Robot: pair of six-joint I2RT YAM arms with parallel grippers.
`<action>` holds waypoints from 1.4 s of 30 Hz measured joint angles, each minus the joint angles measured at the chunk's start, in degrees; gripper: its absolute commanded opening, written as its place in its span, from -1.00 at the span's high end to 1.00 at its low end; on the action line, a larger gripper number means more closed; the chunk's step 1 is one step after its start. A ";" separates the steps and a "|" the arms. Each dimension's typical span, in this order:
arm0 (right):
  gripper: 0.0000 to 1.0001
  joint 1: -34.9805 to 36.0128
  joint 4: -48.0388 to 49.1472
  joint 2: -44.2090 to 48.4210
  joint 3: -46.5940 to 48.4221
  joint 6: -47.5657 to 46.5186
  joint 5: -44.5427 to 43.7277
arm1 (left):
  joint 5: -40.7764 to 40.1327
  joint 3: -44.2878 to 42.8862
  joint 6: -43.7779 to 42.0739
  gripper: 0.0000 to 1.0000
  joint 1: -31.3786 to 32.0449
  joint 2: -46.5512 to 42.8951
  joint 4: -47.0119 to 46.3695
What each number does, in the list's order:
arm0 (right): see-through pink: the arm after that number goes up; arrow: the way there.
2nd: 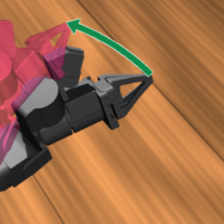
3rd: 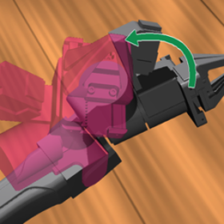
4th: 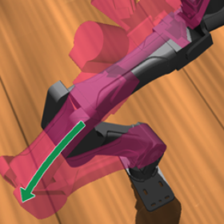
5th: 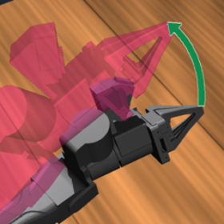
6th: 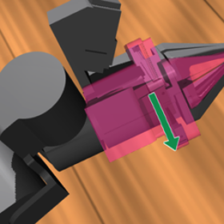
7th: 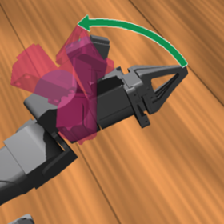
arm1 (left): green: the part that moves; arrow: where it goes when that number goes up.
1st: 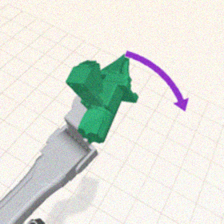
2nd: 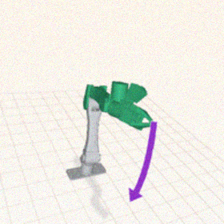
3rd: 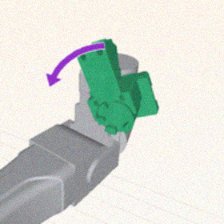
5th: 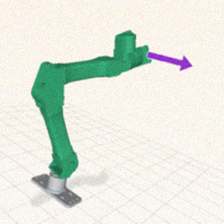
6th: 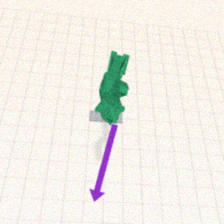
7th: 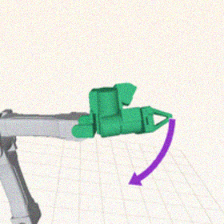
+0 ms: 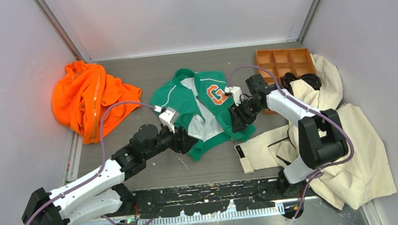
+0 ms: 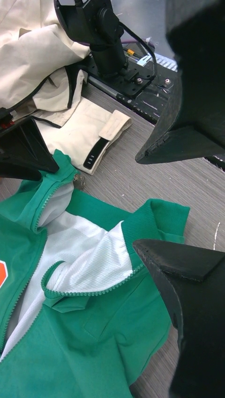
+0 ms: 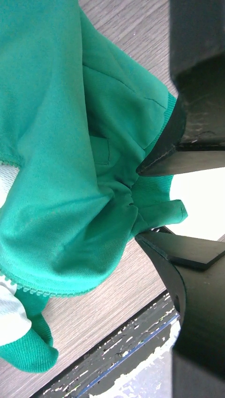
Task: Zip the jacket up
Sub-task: Place the jacket at the center of the board.
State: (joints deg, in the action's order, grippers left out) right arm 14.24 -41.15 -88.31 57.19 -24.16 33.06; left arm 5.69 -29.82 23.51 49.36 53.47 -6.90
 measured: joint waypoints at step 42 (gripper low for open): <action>-0.13 0.00 -8.39 6.49 -0.83 -10.45 10.71 | -4.22 0.37 0.11 -0.24 0.00 1.25 3.48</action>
State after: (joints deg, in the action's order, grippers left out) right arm 14.24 -49.54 -81.82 56.36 -34.61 43.77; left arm 1.48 -29.45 23.62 49.36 54.72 -3.42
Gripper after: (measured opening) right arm 0.568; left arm 0.619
